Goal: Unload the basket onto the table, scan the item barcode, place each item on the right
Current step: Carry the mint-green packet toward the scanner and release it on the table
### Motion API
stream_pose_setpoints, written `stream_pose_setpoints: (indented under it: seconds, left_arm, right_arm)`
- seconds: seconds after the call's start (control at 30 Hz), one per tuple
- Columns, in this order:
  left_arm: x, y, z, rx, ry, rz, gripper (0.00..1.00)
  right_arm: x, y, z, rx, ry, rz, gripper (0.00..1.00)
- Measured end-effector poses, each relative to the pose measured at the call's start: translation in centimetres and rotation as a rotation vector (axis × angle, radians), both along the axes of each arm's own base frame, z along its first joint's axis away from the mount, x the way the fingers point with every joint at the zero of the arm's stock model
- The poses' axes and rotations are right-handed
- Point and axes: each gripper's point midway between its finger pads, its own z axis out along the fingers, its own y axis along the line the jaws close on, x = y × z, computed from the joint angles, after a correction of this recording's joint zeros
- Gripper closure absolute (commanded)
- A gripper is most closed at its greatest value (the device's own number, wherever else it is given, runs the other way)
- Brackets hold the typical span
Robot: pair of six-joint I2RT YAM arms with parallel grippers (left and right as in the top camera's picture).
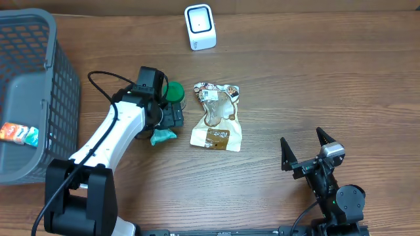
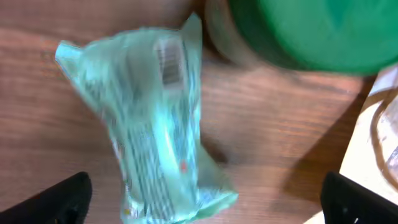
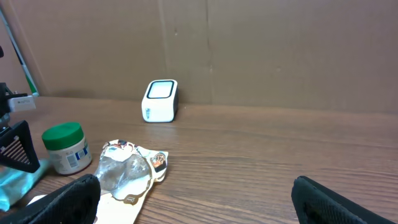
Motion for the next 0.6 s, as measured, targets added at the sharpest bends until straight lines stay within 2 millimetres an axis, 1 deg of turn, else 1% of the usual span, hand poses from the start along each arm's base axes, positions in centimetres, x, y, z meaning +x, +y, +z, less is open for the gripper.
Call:
stream_pose_setpoints:
  seconds: [0.07,0.1,0.13,0.2,0.23,0.27,0.3,0.33,0.4,0.47,0.53,0.57,0.6]
  left_arm:
    - [-0.8,0.4,0.2,0.008,0.040,0.006,0.00]
    - [-1.1,0.6,0.6,0.013,0.060,0.010,0.00]
    - [-1.1,0.7,1.2,0.014,0.064,0.015,0.00]
    - [-0.6,0.9,3.0,0.012,0.056,0.021,0.01]
    - [-0.1,1.0,4.7,0.008,0.035,0.026,0.00]
    - [0.7,0.9,7.2,-0.002,-0.016,0.026,0.00]
    - [1.3,0.9,8.7,-0.008,-0.052,0.027,0.00]
    - [1.7,0.9,10.8,-0.013,-0.092,0.021,0.00]
    - [2.6,1.1,15.9,-0.025,-0.211,0.012,0.00]
    - [2.6,1.7,20.4,-0.022,-0.309,0.018,0.01]
    - [2.1,2.9,24.8,-0.010,-0.405,0.042,0.00]
    - [1.8,3.6,26.1,-0.002,-0.431,0.060,0.00]
    - [1.5,4.8,27.6,0.008,-0.463,0.092,0.00]
  right_arm:
    - [0.0,0.0,0.0,0.000,0.000,0.001,0.00]
    - [0.0,0.0,0.0,0.000,0.000,0.000,0.00]
    - [0.0,0.0,0.0,0.000,-0.001,0.000,0.00]
    - [0.0,0.0,0.0,0.001,0.000,0.001,0.00]
    - [0.0,0.0,0.0,0.000,0.000,0.001,0.00]
    - [0.0,0.0,0.0,0.000,-0.001,0.000,0.00]
    - [0.0,0.0,0.0,0.000,-0.001,0.000,0.00]
    - [0.0,0.0,0.0,0.000,0.000,0.000,0.00]
    - [0.0,0.0,0.0,0.000,0.000,0.000,0.00]
    - [0.0,0.0,0.0,0.001,0.000,0.001,0.00]
    - [0.0,0.0,0.0,0.000,0.000,0.000,0.00]
    - [0.0,0.0,0.0,0.001,0.000,0.000,0.00]
    - [0.0,0.0,0.0,0.000,0.000,0.000,0.00]
